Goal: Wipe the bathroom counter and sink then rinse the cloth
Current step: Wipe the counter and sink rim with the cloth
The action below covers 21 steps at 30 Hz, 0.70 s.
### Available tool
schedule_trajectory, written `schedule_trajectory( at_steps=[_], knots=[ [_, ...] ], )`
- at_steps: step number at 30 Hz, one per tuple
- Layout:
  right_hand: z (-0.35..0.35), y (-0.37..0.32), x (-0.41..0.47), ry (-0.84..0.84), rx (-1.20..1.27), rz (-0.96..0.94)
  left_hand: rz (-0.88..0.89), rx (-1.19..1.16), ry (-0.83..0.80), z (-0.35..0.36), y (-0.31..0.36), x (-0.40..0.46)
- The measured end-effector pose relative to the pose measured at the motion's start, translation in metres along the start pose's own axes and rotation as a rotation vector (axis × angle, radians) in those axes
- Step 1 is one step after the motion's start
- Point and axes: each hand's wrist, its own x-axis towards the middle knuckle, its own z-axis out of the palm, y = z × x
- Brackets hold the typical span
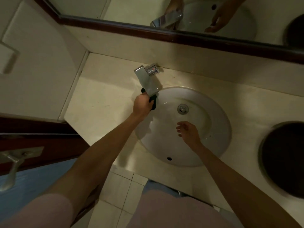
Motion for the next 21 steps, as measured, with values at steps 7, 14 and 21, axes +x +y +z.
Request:
schedule_trajectory(
  at_steps=[7, 14, 21],
  knots=[
    [-0.019, -0.001, -0.002, 0.034, 0.052, 0.009, 0.127, -0.102, -0.148, 0.026, 0.042, 0.034],
    [-0.058, 0.004, -0.007, 0.066, 0.105, 0.013, 0.228, -0.178, -0.069, 0.071, 0.104, 0.047],
    [-0.103, -0.006, -0.013, 0.587, -0.078, -0.254, 0.252, -0.480, -0.419, 0.087, 0.182, 0.034]
  ],
)
